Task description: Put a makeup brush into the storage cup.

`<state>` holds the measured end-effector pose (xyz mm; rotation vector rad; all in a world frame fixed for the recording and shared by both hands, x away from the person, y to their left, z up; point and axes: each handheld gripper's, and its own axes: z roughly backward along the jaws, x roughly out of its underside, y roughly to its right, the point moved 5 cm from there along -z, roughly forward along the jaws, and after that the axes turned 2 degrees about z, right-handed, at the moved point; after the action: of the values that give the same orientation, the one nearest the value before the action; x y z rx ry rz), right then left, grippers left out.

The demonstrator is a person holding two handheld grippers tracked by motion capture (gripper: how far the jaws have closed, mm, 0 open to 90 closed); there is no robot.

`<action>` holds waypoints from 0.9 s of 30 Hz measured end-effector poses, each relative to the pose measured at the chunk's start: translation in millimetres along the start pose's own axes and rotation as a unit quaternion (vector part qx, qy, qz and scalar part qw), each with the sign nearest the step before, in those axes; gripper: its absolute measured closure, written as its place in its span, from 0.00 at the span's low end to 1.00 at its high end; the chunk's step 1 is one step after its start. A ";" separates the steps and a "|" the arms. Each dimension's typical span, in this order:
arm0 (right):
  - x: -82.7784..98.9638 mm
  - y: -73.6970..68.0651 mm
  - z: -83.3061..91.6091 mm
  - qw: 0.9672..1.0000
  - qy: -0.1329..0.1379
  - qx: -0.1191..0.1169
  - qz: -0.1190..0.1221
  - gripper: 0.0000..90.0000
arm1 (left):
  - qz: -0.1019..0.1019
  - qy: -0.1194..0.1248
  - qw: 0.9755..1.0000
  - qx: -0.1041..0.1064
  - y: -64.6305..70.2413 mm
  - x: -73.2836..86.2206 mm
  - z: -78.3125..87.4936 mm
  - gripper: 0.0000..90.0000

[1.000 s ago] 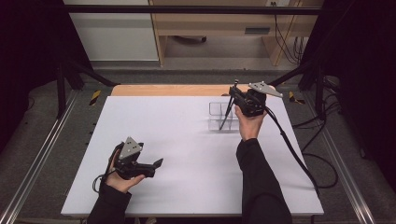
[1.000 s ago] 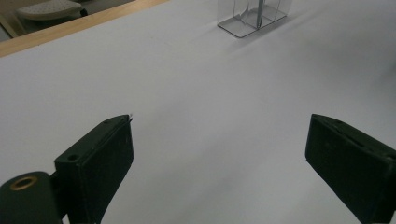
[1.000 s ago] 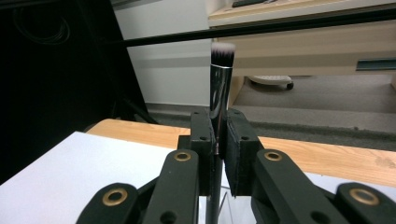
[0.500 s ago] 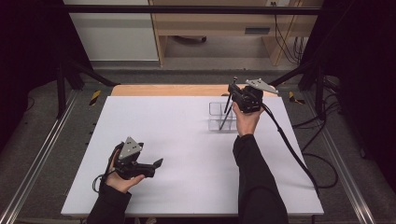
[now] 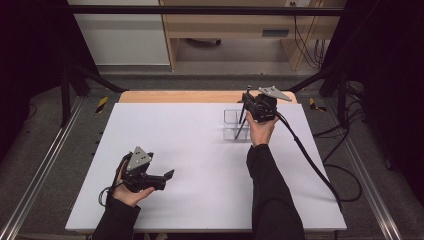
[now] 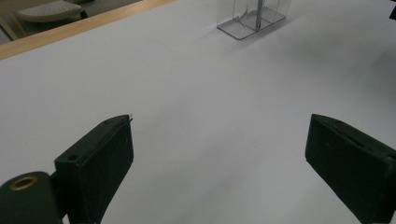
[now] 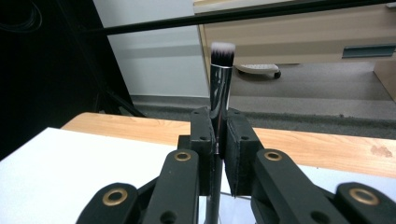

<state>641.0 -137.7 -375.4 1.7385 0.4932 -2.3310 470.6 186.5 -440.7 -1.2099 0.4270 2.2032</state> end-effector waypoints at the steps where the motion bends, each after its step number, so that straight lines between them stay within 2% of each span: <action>1: 0.0 0.0 0.0 1.000 0.000 0.000 0.000 0.93 | 0.000 0.000 1.000 0.000 0.0 0.0 0.0 0.08; 27: 40.8 0.6 -10.0 0.999 -0.042 0.005 0.009 0.93 | -0.003 0.001 1.000 -0.002 0.5 -0.1 0.0 0.08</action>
<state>638.1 -132.6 -417.0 1.6349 0.4517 -2.3851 470.3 186.0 -440.7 -1.2130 0.4196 2.1992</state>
